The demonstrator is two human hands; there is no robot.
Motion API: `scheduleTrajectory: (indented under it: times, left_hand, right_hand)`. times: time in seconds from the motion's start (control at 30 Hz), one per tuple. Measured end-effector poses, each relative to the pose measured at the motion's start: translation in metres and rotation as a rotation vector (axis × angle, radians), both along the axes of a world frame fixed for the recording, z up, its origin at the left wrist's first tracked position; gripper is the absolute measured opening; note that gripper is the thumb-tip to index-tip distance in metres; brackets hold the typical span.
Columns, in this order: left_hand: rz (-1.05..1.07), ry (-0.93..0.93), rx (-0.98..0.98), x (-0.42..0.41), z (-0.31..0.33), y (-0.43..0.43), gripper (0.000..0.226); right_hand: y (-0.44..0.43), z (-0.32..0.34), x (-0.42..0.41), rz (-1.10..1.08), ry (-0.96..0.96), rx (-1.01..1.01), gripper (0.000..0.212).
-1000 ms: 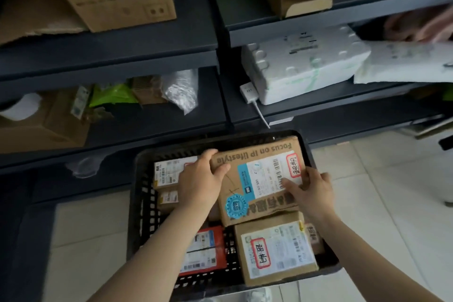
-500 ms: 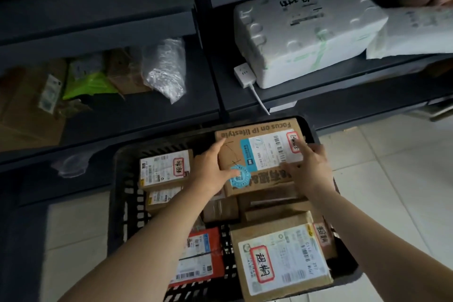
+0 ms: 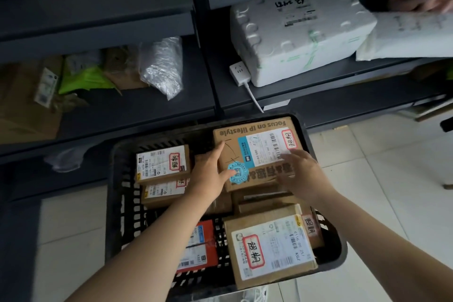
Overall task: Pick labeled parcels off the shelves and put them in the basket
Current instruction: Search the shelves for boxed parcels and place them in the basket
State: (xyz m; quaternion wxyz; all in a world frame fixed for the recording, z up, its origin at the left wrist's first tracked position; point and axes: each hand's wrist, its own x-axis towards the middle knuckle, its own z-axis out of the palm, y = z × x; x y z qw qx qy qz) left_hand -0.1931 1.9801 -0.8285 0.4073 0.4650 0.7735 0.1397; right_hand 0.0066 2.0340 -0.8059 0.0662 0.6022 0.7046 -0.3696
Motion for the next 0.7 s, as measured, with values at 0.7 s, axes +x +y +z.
scheduleTrajectory:
  times: [0.7]
  left_hand:
    - [0.16,-0.212,-0.166,0.002,0.039,-0.127,0.062]
  right_hand:
    - [-0.104,0.033,-0.001,-0.184,0.112,-0.249,0.075]
